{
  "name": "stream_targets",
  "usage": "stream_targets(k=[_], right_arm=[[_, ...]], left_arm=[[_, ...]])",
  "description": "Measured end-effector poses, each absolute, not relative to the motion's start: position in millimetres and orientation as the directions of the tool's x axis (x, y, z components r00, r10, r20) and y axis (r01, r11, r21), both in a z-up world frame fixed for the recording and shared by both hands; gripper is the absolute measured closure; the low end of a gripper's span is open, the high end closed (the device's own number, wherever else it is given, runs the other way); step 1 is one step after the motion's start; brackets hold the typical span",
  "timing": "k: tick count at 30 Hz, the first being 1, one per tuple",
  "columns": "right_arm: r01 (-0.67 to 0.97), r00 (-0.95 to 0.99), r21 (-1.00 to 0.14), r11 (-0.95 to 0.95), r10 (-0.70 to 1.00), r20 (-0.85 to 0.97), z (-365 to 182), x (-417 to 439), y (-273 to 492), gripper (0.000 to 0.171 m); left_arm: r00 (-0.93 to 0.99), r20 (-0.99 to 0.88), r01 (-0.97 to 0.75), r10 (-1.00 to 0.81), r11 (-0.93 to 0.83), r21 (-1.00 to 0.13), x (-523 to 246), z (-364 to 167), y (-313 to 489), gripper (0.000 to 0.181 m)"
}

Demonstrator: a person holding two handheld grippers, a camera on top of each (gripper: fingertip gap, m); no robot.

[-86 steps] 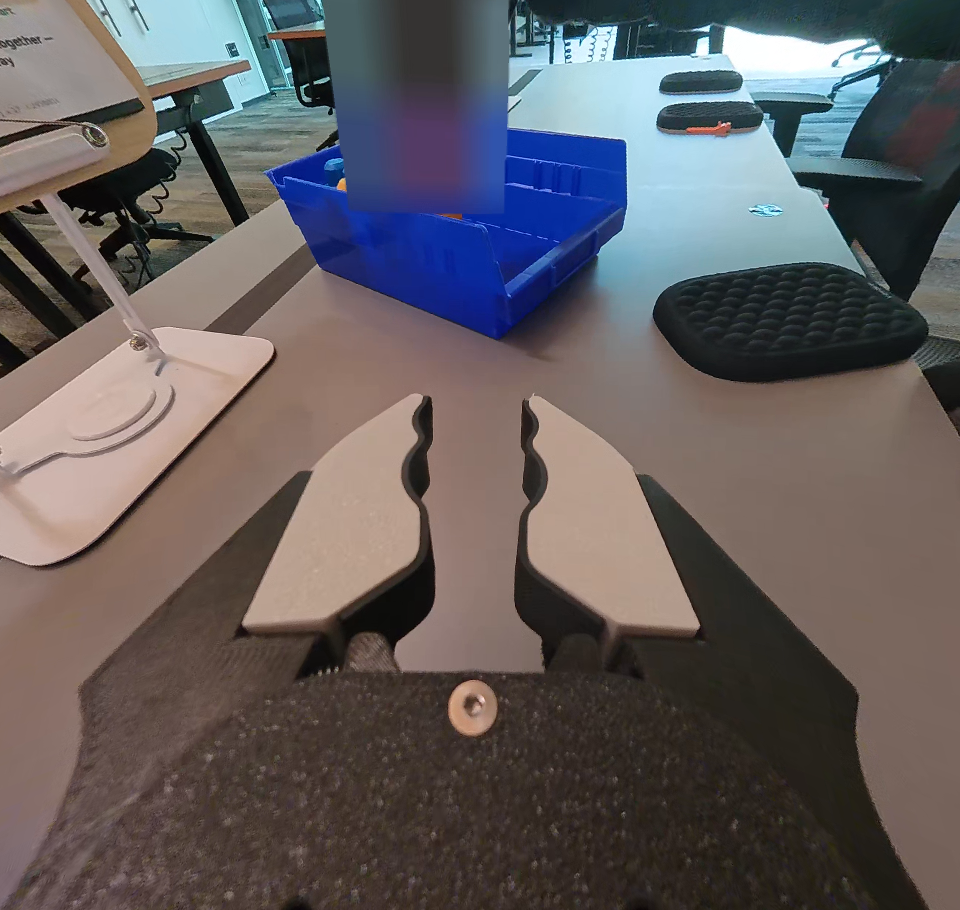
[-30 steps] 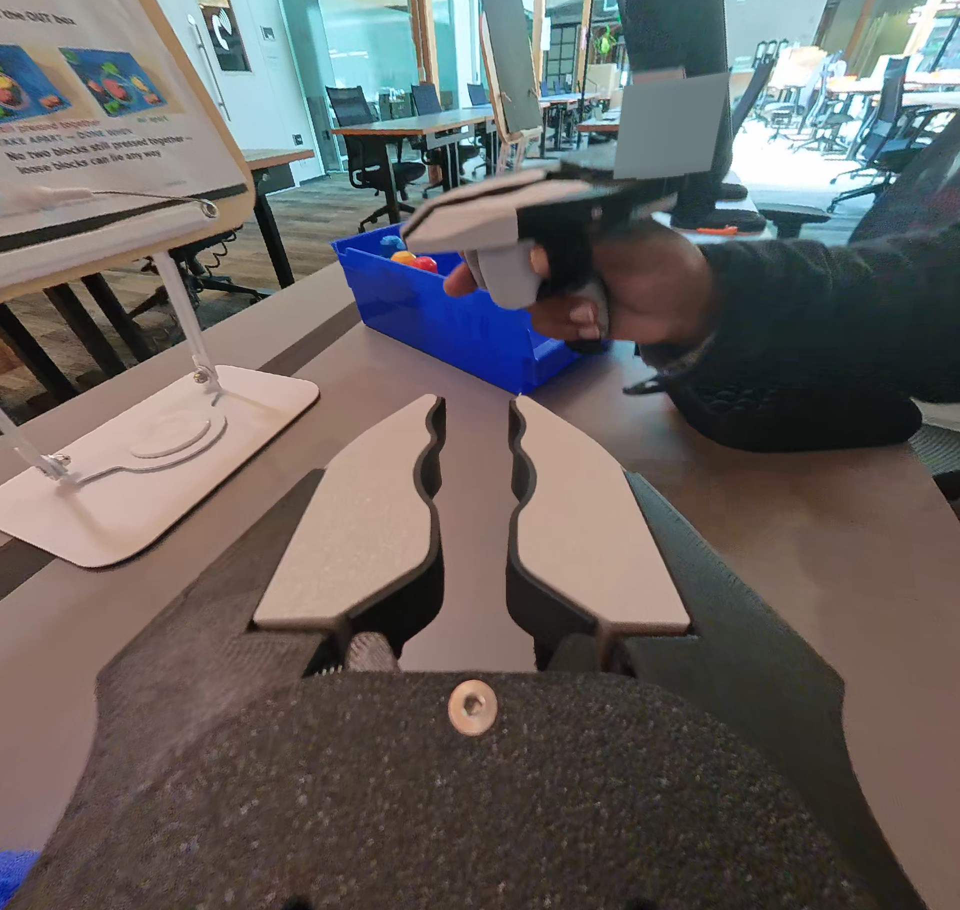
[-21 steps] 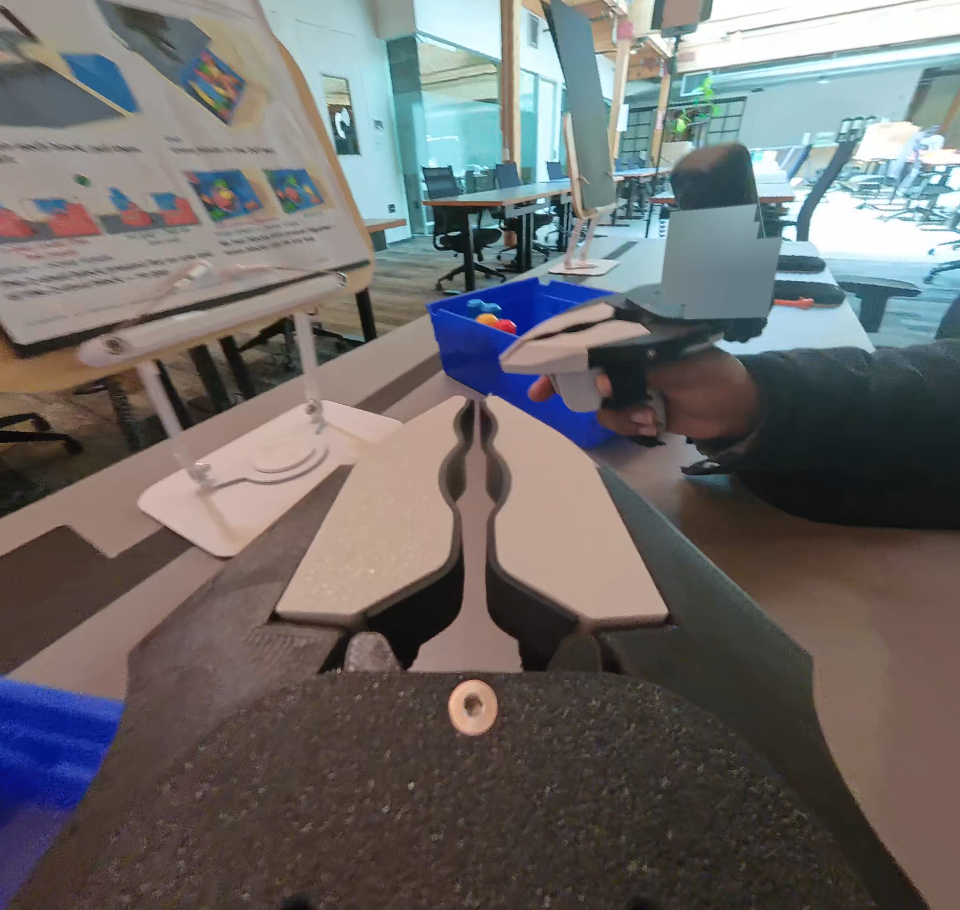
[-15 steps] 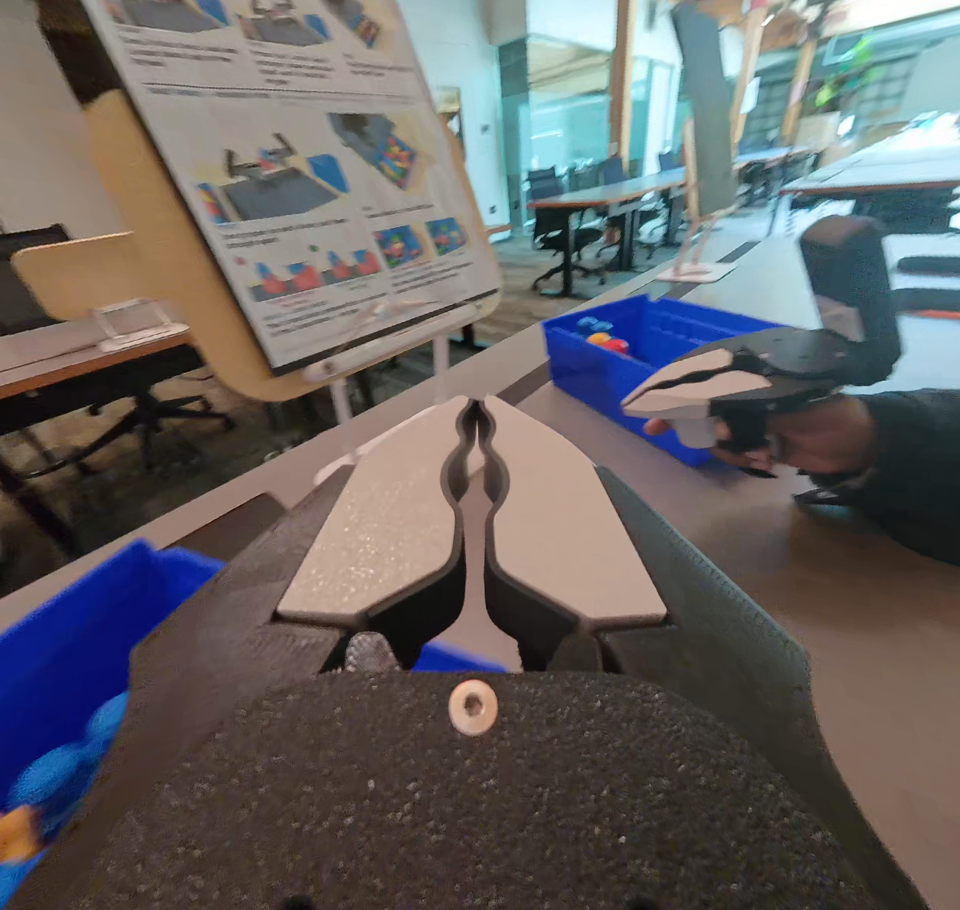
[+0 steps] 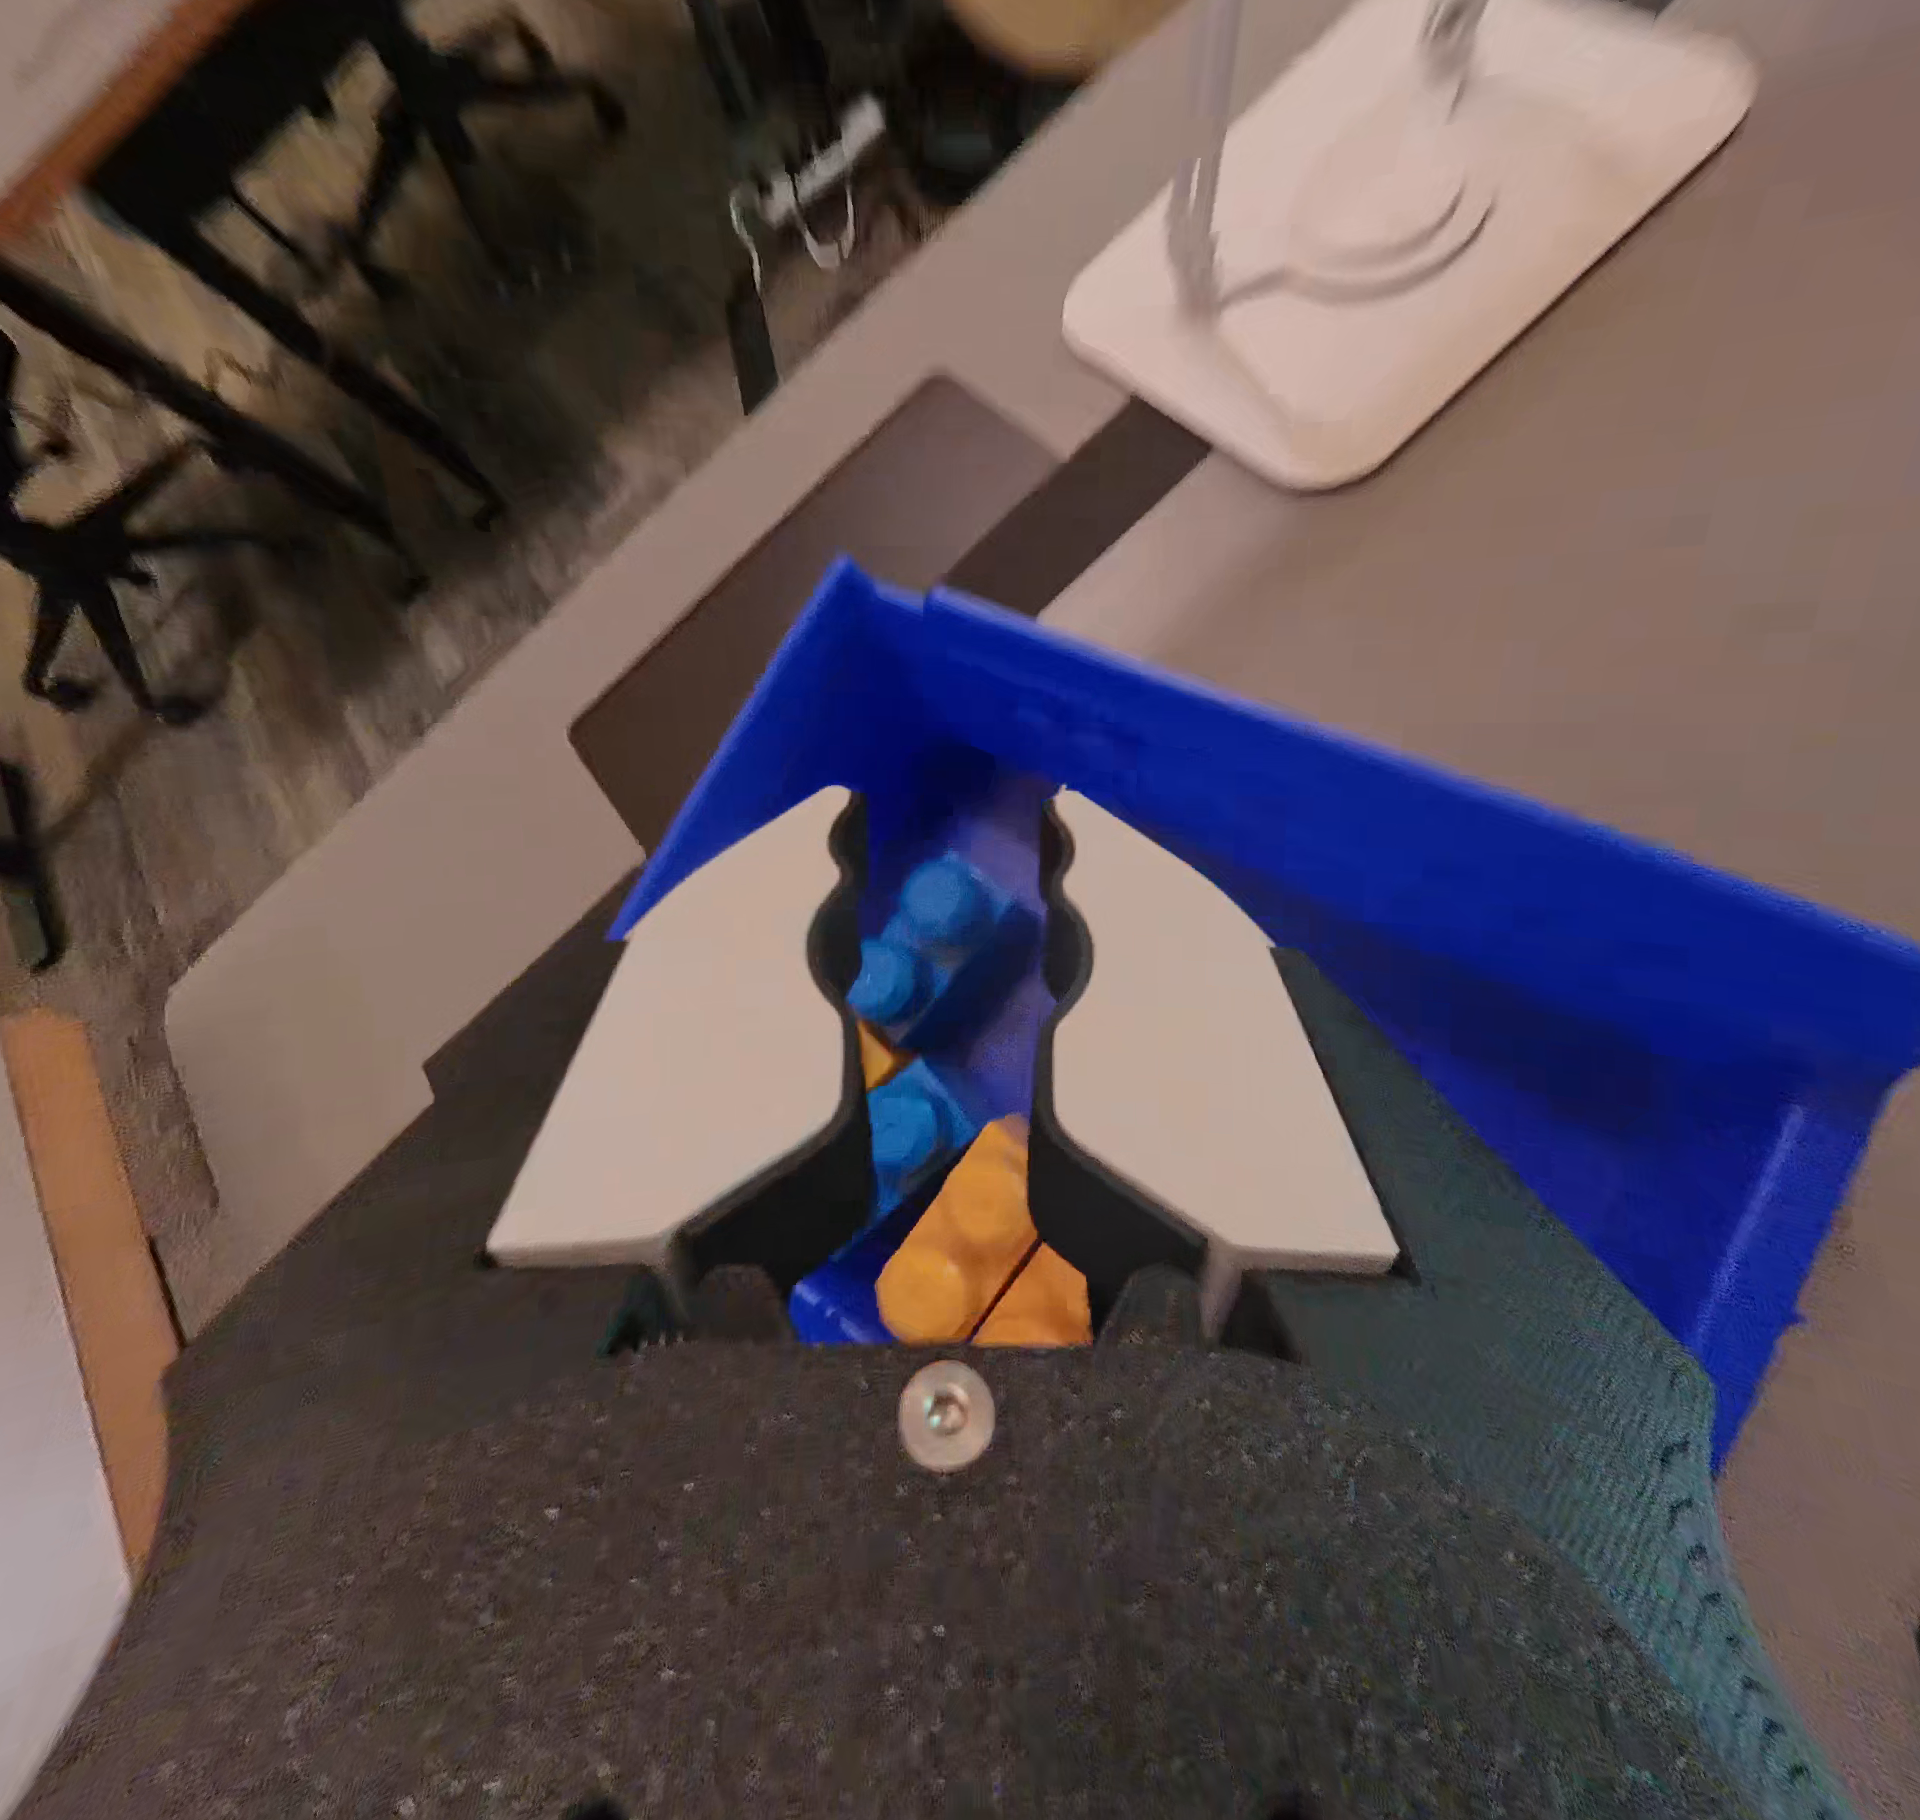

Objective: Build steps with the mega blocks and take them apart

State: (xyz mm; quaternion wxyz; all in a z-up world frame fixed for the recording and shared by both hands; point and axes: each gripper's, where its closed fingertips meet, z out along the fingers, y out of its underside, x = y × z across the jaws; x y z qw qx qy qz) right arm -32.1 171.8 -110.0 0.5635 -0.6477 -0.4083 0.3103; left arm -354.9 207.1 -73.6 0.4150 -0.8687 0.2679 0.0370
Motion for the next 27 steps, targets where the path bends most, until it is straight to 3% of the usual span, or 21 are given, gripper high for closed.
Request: stream_targets(k=[5, 11, 16, 20, 27], right_arm=[[0.183, 0.461, -0.983, -0.02, 0.885, 0.068, -109.5, -33.6, 168.7, 0.171], [0.19, 0.433, -0.982, -0.011, 0.898, 0.074, -111.2, -36.3, 164.6, 0.171], [0.206, 0.418, -0.978, -0.013, 0.905, 0.076, -116.0, -38.2, 163.3, 0.171], [0.214, 0.407, -0.977, -0.016, 0.91, 0.075, -118.6, -39.5, 162.4, 0.171], [0.228, 0.393, -0.973, -0.019, 0.917, 0.074, -123.0, -41.8, 160.2, 0.171]], left_arm=[[0.818, -0.313, -0.574, -0.482, -0.669, -0.472, -389.0, -137.0, 217.0, 0.135], [0.756, -0.318, -0.646, -0.572, -0.729, -0.226, -410.5, -189.5, 213.3, 0.121], [0.721, -0.31, -0.684, -0.62, -0.71, -0.17, -411.1, -206.6, 215.1, 0.122], [0.669, -0.367, -0.722, -0.647, -0.682, -0.113, -416.8, -213.0, 217.6, 0.134], [0.633, -0.414, -0.757, -0.655, -0.635, -0.154, -413.5, -204.0, 220.9, 0.145]])
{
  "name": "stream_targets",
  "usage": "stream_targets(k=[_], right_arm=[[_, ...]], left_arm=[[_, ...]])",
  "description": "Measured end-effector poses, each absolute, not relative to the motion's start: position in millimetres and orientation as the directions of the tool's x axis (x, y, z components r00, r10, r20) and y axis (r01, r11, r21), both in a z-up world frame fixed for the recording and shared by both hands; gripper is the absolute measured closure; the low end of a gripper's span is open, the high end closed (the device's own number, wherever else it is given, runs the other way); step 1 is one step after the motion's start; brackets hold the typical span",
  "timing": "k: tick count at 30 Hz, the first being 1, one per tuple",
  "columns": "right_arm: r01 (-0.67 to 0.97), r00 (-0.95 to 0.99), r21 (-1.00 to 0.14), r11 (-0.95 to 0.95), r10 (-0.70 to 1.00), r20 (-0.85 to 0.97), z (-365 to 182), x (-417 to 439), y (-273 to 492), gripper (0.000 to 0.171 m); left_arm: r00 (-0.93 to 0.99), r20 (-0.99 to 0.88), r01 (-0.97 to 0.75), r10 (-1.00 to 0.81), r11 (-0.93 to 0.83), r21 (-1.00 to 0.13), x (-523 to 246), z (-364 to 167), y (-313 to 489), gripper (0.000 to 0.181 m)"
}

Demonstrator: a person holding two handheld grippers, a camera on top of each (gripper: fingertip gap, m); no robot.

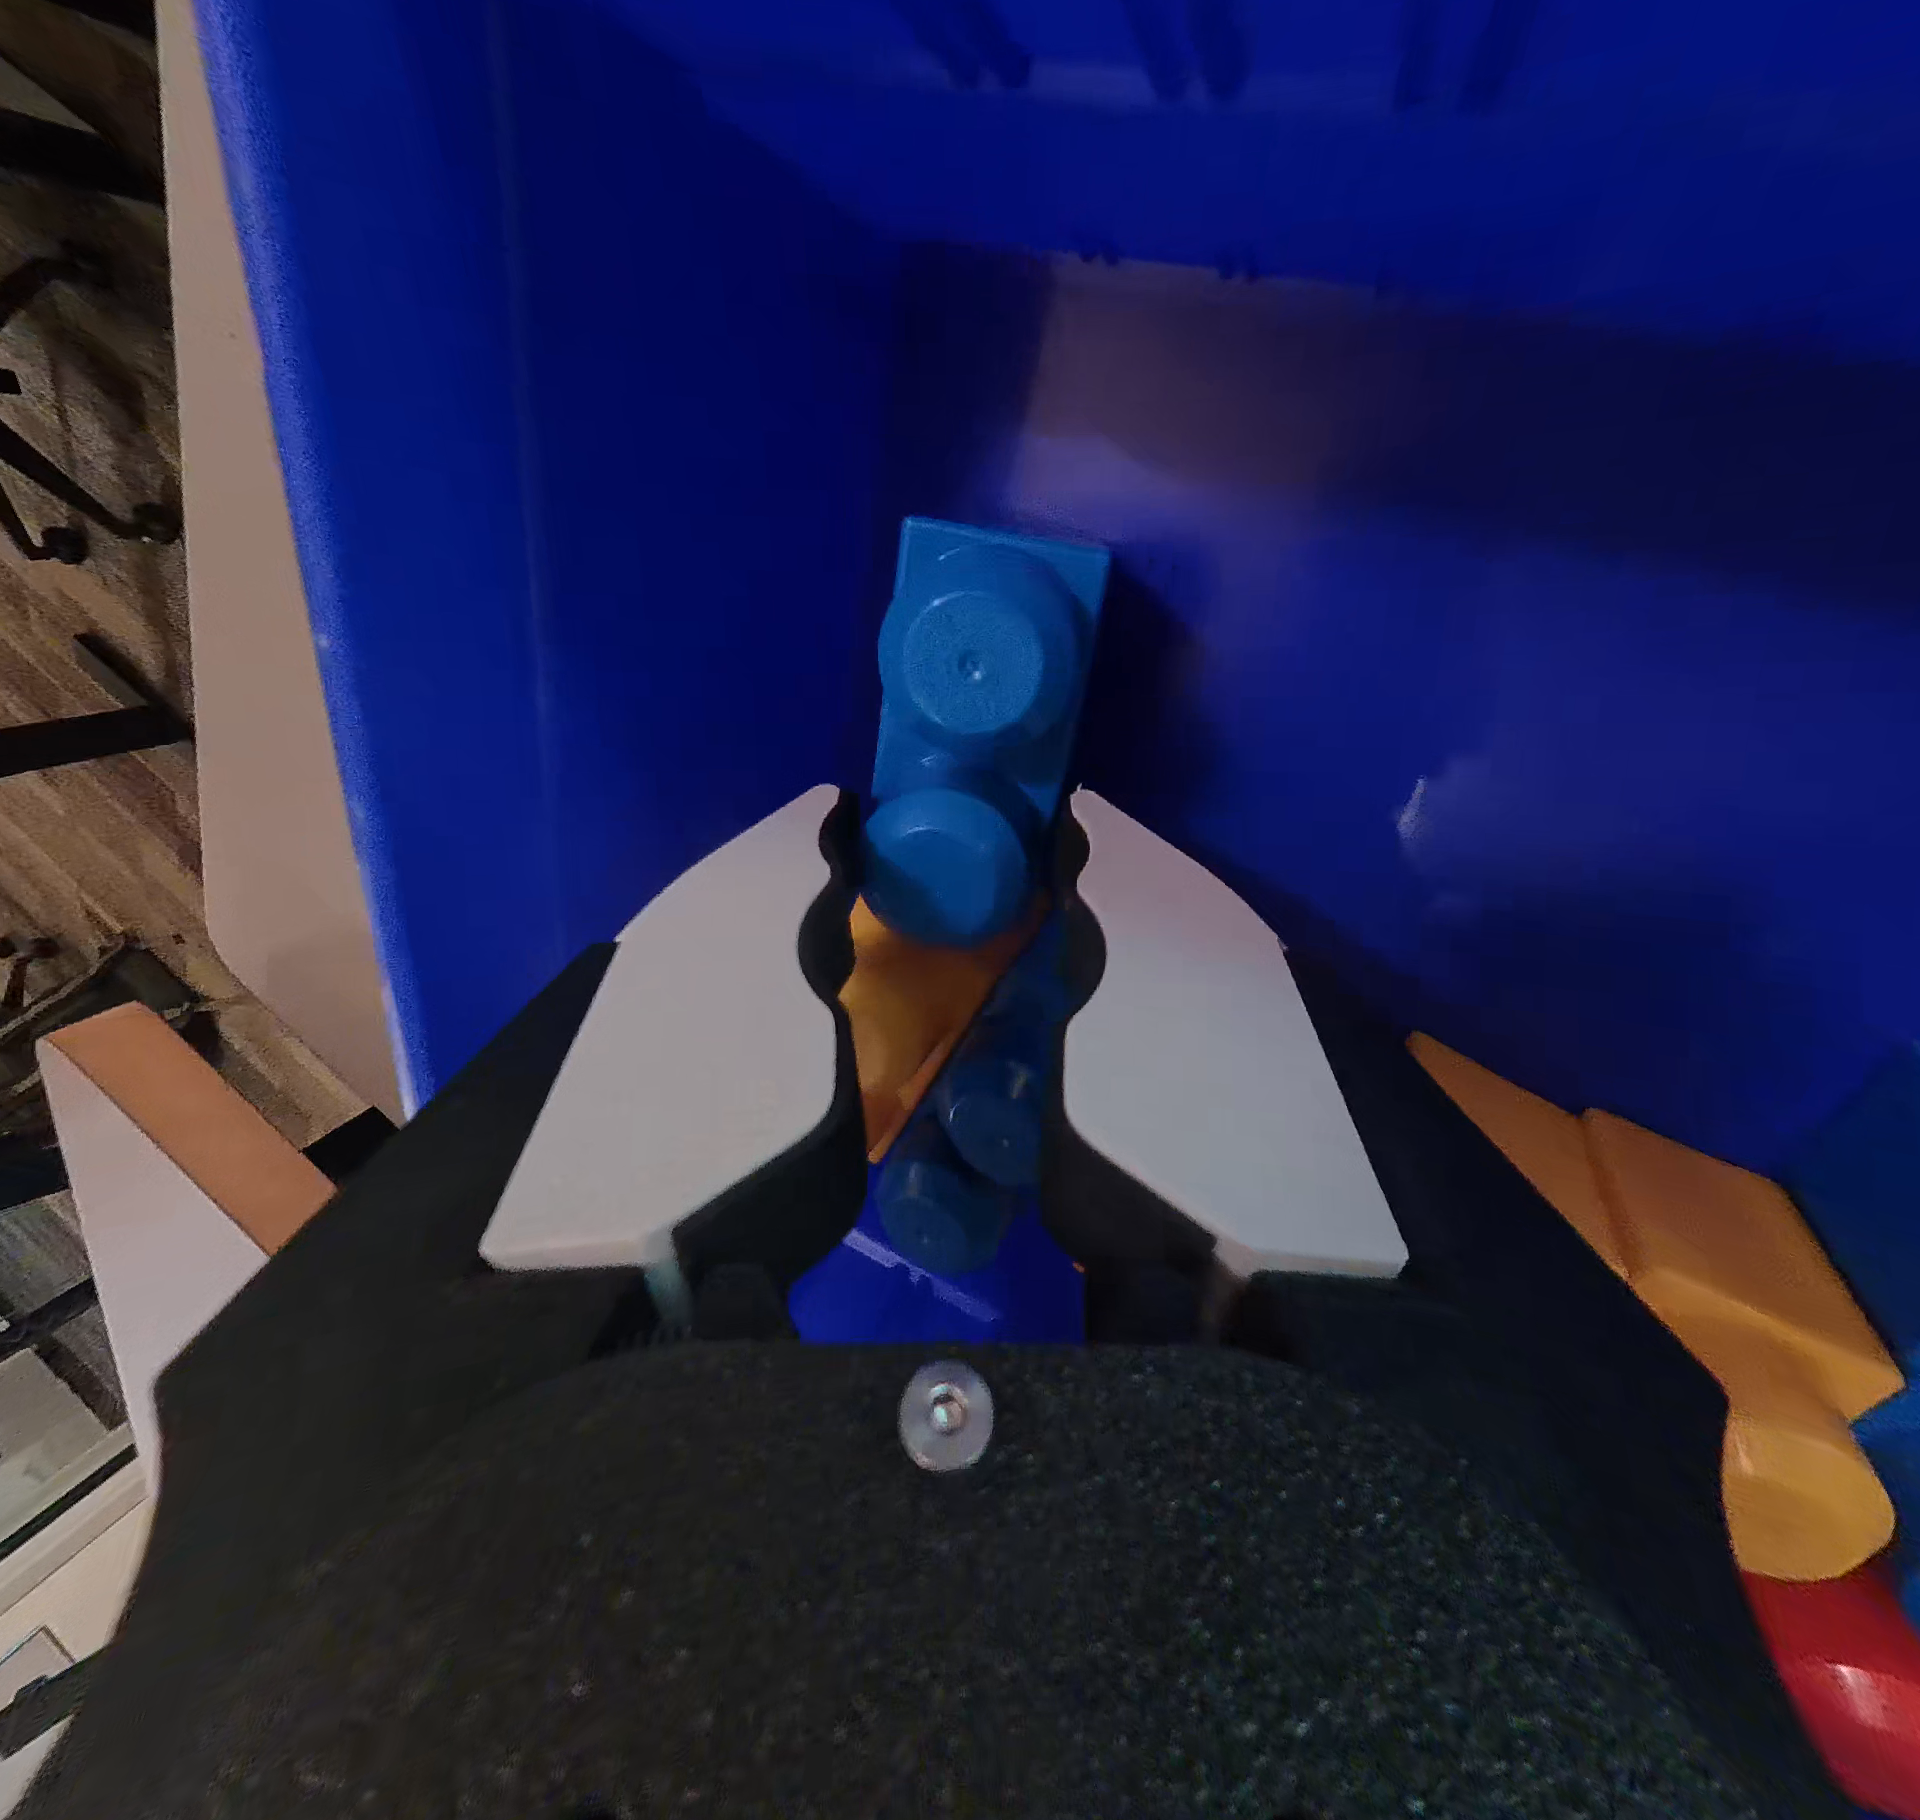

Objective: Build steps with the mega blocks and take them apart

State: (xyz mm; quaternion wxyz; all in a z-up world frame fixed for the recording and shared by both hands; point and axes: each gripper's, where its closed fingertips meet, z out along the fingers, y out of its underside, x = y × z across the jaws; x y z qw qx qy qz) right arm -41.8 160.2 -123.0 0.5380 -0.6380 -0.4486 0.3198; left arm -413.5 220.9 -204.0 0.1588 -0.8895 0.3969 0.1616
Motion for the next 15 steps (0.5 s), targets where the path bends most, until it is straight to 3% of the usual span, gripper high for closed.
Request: stream_targets(k=[15], right_arm=[[0.245, 0.383, -0.969, -0.018, 0.92, 0.079, -129.2, -43.8, 158.4, 0.171]], left_arm=[[0.54, -0.559, -0.823, -0.629, -0.533, -0.194, -397.2, -141.5, 213.9, 0.146]])
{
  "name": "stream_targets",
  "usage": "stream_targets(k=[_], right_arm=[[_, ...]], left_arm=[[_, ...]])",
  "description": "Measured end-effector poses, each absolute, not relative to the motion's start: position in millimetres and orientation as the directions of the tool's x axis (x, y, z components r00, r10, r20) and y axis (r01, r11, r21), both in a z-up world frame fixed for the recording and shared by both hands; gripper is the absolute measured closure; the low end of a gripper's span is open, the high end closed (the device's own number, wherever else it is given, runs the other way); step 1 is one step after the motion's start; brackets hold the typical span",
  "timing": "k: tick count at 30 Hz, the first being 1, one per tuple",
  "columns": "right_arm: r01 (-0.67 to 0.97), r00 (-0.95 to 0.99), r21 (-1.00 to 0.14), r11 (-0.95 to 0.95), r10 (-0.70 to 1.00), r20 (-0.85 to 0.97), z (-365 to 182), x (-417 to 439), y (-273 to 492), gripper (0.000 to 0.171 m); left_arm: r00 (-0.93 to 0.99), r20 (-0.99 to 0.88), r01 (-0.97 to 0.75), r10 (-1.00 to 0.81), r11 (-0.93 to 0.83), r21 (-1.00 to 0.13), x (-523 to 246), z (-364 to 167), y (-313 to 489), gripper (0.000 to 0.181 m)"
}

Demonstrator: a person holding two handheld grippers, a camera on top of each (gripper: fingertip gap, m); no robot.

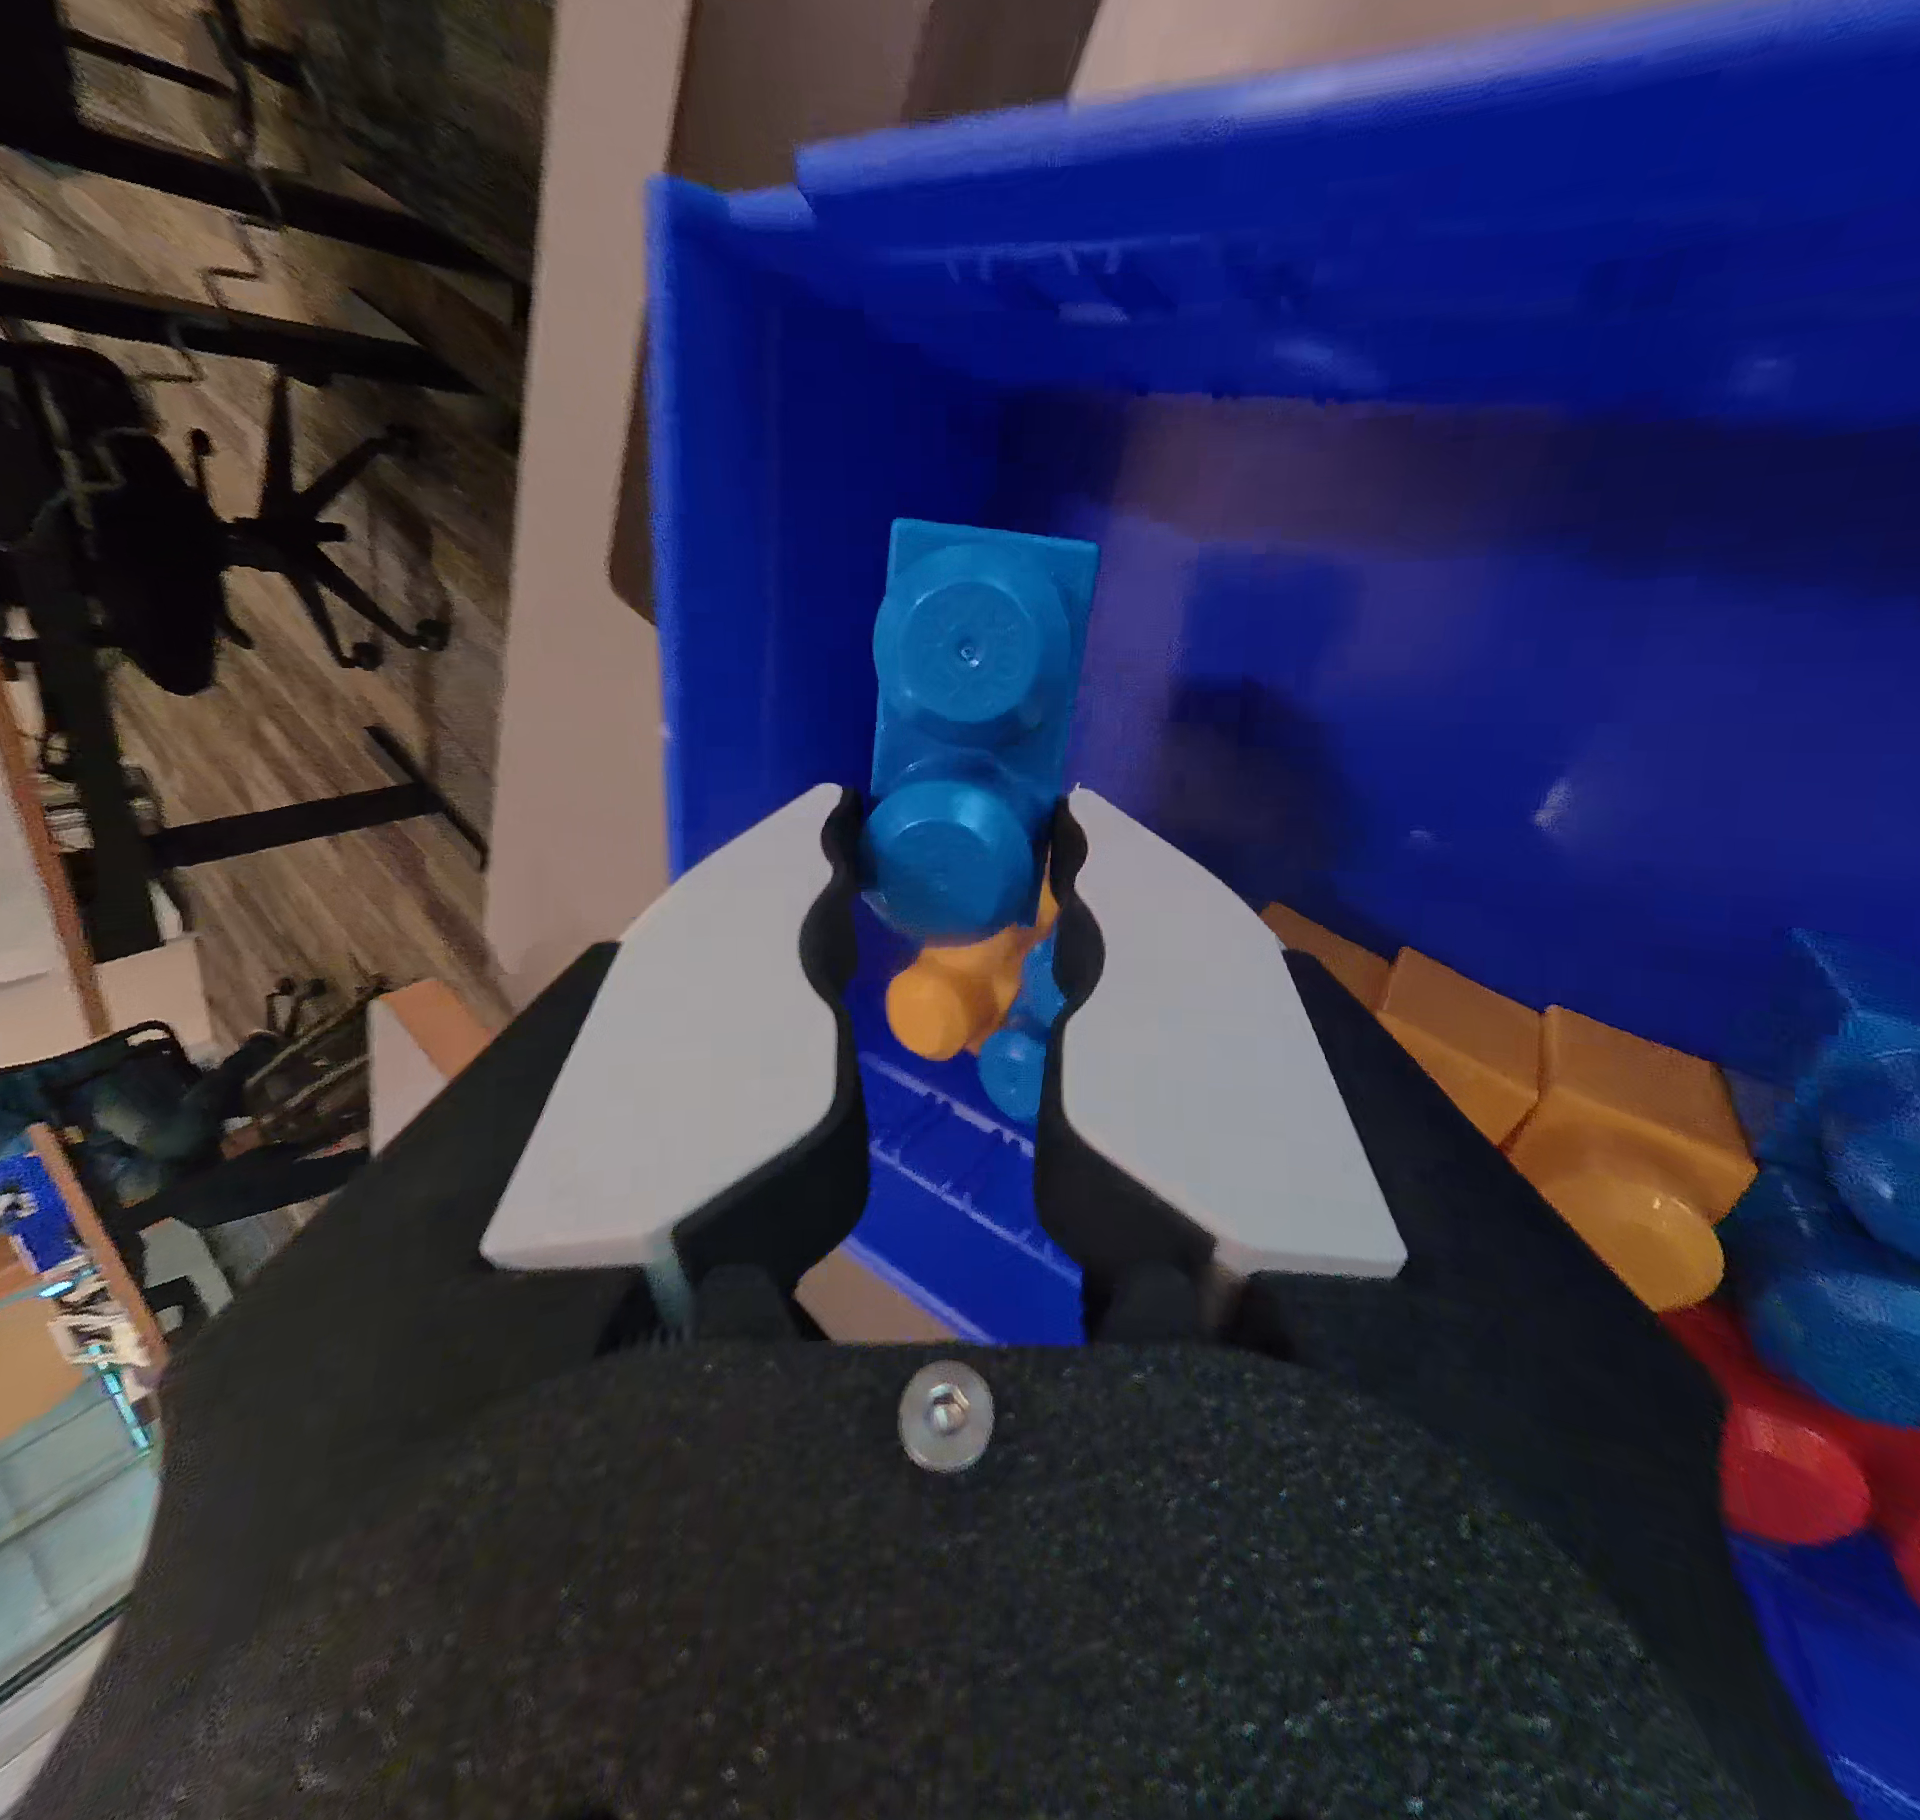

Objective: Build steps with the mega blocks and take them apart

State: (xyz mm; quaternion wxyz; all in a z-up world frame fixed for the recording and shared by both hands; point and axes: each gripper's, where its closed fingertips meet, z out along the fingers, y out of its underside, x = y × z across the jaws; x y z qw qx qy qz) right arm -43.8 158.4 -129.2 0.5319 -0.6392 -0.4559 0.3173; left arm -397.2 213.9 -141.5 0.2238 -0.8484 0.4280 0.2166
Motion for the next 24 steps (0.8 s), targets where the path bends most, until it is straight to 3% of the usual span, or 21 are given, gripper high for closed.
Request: stream_targets(k=[6, 11, 18, 24], right_arm=[[0.224, 0.381, -0.974, -0.01, 0.921, 0.079, -124.7, -42.6, 158.7, 0.17], [0.178, 0.384, -0.984, 0.016, 0.92, 0.084, -113.6, -40.9, 157.7, 0.159], [0.154, 0.359, -0.985, 0.081, 0.924, 0.132, -101.1, -40.2, 153.2, 0.138], [0.208, 0.208, -0.966, 0.156, 0.958, 0.199, -95.5, -37.5, 134.2, 0.127]], left_arm=[[0.502, -0.66, -0.853, -0.559, -0.448, -0.269, -354.6, -76.2, 213.7, 0.146], [0.427, -0.705, -0.903, -0.567, -0.308, -0.299, -285.1, -46.2, 201.6, 0.147], [0.315, -0.684, -0.936, -0.658, -0.098, -0.338, -174.7, -59.1, 169.5, 0.146], [0.265, -0.599, -0.906, -0.755, 0.017, -0.422, -101.1, -88.3, 137.3, 0.147]])
